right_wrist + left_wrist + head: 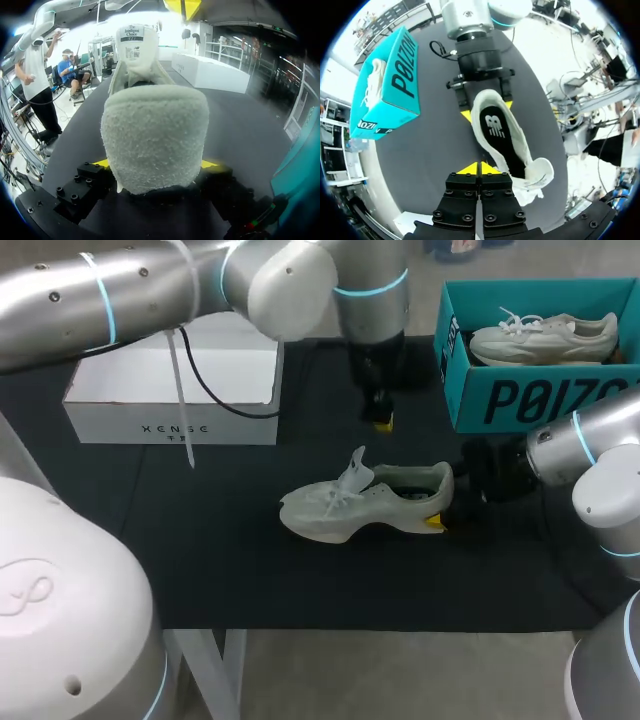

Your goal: Take the shoe out of the shoebox, open the shoe tongue, remove and reinsert the insole, then place the shoe into the shoebox

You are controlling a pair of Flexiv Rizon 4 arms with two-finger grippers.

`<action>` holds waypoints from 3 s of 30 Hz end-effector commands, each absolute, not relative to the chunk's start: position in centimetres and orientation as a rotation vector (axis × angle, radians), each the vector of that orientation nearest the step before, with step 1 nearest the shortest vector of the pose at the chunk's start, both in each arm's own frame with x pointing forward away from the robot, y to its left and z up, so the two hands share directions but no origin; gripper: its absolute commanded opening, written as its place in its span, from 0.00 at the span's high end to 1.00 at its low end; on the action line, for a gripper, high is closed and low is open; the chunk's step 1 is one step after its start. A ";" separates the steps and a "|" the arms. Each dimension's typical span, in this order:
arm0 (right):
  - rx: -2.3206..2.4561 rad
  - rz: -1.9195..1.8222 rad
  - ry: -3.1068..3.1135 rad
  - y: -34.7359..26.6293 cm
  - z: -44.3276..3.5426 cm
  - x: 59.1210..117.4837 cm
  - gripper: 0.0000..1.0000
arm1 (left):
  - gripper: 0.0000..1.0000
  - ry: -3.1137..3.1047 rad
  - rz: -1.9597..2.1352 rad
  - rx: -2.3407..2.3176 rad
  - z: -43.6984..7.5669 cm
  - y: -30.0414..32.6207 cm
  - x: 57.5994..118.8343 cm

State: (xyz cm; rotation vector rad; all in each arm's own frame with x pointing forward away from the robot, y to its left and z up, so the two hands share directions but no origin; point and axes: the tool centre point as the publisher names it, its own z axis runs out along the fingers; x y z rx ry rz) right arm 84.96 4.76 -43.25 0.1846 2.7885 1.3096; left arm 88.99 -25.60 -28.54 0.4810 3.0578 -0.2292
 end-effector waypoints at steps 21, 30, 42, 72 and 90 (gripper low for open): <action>0.187 1.302 2.791 4.9 -43.7 85.3 1.00 | 1.00 3.077 -0.291 0.334 -31.6 -26.3 87.1; 0.187 1.302 2.791 4.9 -43.7 85.3 1.00 | 1.00 3.007 -0.293 0.258 -33.1 -28.2 83.8; 0.187 1.302 2.791 4.9 -43.7 85.3 1.00 | 1.00 3.056 -0.305 0.319 -36.5 -29.3 84.2; 0.187 1.302 2.791 4.9 -43.7 85.3 1.00 | 1.00 3.158 -0.180 0.318 -40.5 -27.7 80.7; 0.187 1.302 2.791 4.9 -43.7 85.3 1.00 | 0.62 3.211 -0.123 0.357 -44.2 -27.2 80.9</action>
